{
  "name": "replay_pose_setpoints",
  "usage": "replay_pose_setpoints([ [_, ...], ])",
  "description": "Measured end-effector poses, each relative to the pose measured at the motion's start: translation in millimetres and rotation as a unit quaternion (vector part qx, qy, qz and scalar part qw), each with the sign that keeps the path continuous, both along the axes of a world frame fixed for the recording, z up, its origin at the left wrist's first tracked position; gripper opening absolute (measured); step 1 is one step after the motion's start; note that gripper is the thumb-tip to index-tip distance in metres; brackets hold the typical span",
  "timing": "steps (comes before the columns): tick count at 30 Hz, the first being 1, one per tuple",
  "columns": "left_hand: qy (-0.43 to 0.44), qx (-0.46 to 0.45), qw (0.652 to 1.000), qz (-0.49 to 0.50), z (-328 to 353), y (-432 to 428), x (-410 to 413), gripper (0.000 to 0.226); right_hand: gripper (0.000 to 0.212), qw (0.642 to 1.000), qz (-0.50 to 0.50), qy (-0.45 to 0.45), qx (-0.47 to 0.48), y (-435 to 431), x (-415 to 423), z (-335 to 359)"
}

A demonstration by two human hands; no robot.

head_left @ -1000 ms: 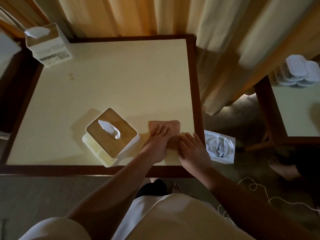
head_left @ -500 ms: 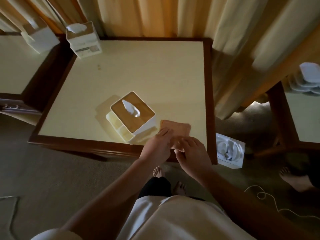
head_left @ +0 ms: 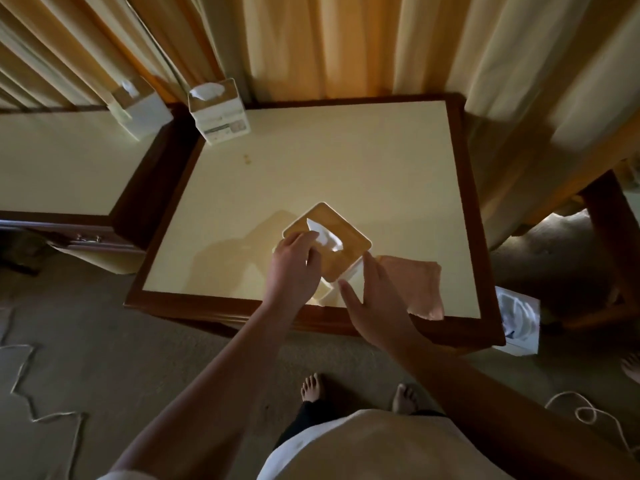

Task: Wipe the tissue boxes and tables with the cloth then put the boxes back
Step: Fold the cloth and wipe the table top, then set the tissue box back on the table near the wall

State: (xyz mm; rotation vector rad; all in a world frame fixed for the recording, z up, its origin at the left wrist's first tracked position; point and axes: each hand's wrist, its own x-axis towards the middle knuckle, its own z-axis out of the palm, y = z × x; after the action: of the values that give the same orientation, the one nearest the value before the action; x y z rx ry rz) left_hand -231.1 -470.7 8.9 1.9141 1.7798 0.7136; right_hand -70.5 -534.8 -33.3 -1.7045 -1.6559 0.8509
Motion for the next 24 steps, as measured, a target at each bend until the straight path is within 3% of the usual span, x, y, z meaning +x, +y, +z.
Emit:
replay_pose_setpoints([
  [6, 0.037, -0.086, 0.996, -0.012, -8, 55, -44, 0.054, 0.088, 0.982, -0.13, 0.117, -0.07, 25, -42, -13],
  [10, 0.046, -0.158, 0.985, -0.054, -18, 72, -60, 0.062, 0.093, 0.975, -0.17, 0.113, -0.084, 29, -67, -13],
  [13, 0.018, -0.137, 0.987, -0.081, -27, 75, -63, 0.046, 0.085, 0.975, -0.2, 0.061, -0.072, 31, -77, -11],
  [17, 0.011, -0.091, 0.991, -0.095, -30, 80, -64, 0.024, 0.078, 0.965, -0.247, 0.062, -0.057, 37, -84, -12],
  [20, 0.008, -0.076, 0.991, -0.106, -22, 93, -63, 0.025, 0.083, 0.961, -0.268, 0.06, -0.038, 46, -86, -5],
  [24, 0.014, -0.059, 0.99, -0.128, -10, 121, -50, 0.031, 0.073, 0.958, -0.28, 0.046, -0.034, 67, -73, 6],
])
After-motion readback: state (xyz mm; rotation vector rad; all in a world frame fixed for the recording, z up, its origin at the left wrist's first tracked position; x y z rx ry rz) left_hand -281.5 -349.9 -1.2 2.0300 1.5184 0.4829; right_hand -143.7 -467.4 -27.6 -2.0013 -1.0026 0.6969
